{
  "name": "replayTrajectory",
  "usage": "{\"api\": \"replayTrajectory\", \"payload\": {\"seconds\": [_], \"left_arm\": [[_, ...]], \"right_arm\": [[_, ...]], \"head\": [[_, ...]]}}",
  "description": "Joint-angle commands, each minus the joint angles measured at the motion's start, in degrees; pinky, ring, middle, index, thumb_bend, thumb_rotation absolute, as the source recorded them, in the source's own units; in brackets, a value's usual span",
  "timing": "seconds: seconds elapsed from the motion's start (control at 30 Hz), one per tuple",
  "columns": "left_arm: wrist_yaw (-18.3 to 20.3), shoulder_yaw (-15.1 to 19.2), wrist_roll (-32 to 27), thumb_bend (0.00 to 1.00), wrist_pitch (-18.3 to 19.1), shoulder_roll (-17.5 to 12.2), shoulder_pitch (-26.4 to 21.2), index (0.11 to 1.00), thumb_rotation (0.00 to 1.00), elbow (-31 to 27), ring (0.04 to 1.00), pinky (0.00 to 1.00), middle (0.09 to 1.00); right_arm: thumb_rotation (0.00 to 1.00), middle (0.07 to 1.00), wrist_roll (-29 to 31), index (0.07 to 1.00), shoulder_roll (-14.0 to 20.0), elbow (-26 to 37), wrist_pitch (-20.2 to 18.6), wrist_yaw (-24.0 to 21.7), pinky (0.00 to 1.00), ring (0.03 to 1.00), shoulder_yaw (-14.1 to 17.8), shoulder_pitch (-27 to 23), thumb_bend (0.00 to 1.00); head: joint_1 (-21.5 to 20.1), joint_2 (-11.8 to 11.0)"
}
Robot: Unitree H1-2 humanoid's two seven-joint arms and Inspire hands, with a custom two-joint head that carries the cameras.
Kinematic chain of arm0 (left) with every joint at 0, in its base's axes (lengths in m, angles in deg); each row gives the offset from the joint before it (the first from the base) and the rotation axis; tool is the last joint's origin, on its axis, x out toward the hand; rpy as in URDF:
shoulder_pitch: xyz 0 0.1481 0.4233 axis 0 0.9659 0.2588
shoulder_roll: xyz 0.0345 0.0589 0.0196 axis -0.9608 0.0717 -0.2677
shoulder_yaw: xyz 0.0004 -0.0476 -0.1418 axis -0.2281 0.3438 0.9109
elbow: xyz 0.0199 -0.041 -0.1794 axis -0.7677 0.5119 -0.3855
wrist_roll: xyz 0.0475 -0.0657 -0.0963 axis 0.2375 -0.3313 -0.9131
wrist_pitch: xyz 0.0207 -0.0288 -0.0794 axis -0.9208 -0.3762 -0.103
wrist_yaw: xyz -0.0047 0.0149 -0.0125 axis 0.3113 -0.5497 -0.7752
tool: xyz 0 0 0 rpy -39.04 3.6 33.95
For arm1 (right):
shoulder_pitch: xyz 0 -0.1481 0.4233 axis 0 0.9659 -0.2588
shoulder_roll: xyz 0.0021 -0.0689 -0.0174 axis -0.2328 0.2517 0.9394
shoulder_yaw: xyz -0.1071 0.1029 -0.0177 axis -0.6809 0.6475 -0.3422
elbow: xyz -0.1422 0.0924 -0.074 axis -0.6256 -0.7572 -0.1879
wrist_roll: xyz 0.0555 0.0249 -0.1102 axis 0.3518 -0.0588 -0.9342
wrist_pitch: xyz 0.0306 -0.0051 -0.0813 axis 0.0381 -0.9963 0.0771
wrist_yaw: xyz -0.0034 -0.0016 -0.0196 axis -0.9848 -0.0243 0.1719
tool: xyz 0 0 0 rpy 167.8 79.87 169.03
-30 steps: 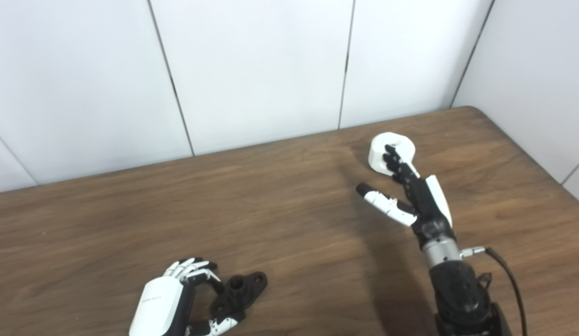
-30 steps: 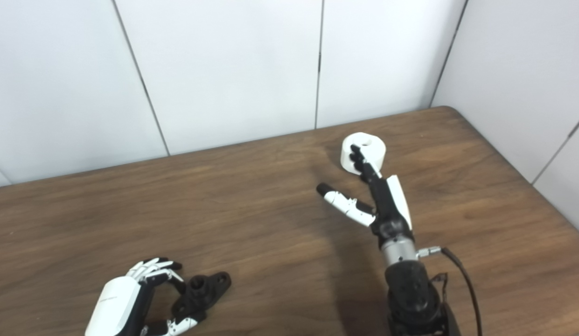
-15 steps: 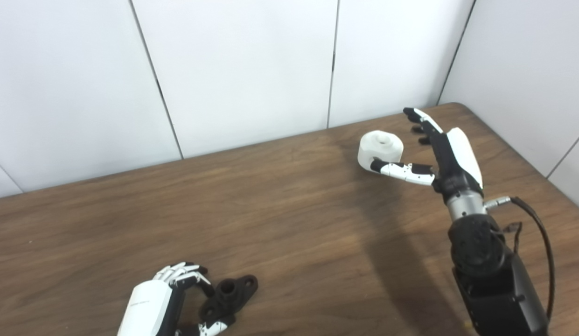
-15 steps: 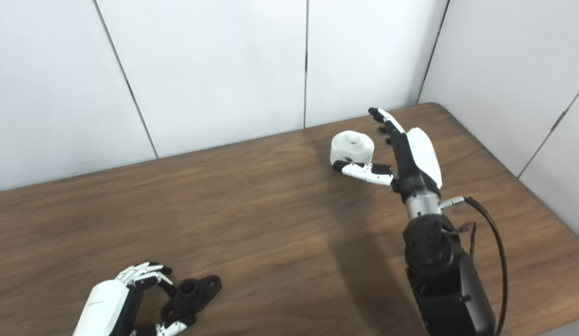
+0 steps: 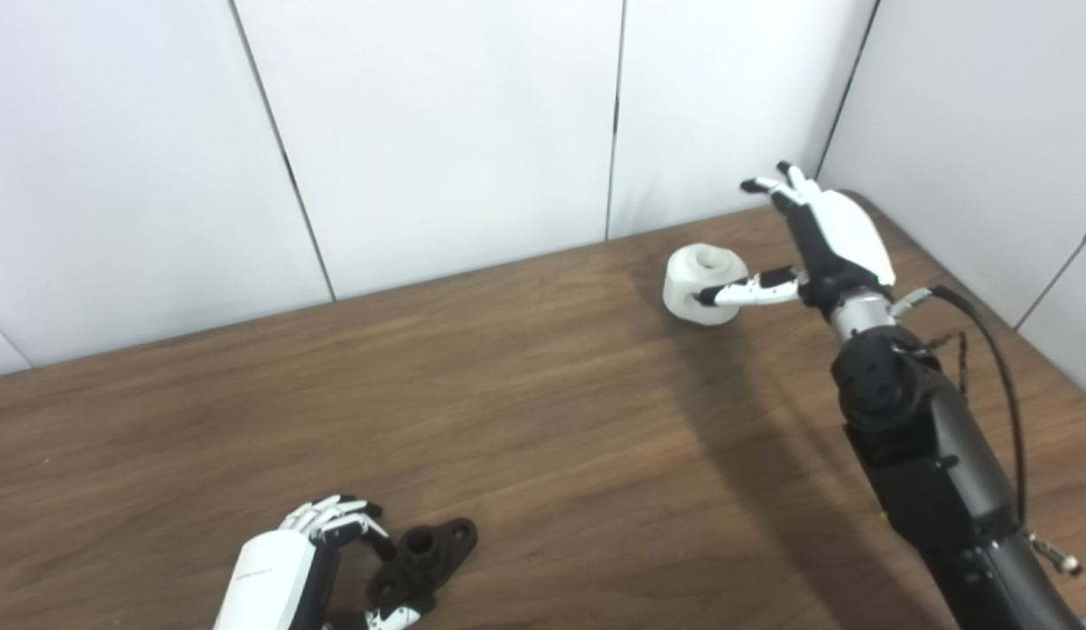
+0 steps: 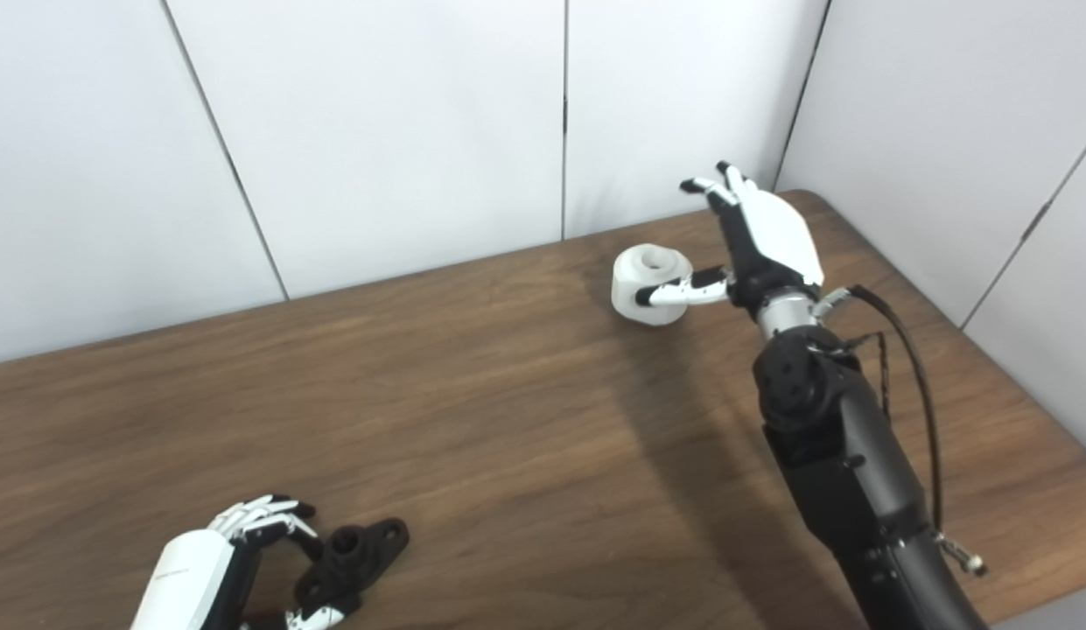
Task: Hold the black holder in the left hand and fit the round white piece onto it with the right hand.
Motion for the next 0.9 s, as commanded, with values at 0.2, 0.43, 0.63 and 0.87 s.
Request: {"api": "replayTrajectory", "payload": {"seconds": [0.2,0.43,0.63,0.87], "left_arm": [[0.5,0.5,1.0,0.52,0.3,-0.5,0.2,0.486,0.04,-0.1,0.835,0.85,0.749],[0.4,0.4,1.3,0.52,0.3,-0.4,0.3,0.486,0.04,-0.3,0.828,0.84,0.745],[0.6,0.5,1.8,0.52,0.5,-0.4,0.3,0.486,0.04,-0.5,0.829,0.84,0.746],[0.9,0.6,2.0,0.52,0.4,-0.3,0.2,0.486,0.04,-0.6,0.825,0.83,0.744]], "right_arm": [[0.32,1.0,-4.1,0.812,3.4,-7.7,0.1,-1.6,1.0,1.0,-0.9,-7.3,1.0],[0.33,1.0,-4.4,0.802,3.7,-13.2,0.1,-1.5,1.0,1.0,-2.2,-9.7,1.0],[0.34,1.0,-4.4,0.788,3.3,-16.2,0.1,-1.6,1.0,1.0,-3.0,-11.1,1.0],[0.35,0.981,-4.3,0.757,3.7,-17.4,0.3,-1.1,1.0,1.0,-5.1,-11.4,0.98]], "head": [[0.1,0.2],[0.3,0.2],[0.5,0.2],[0.4,0.3]]}}
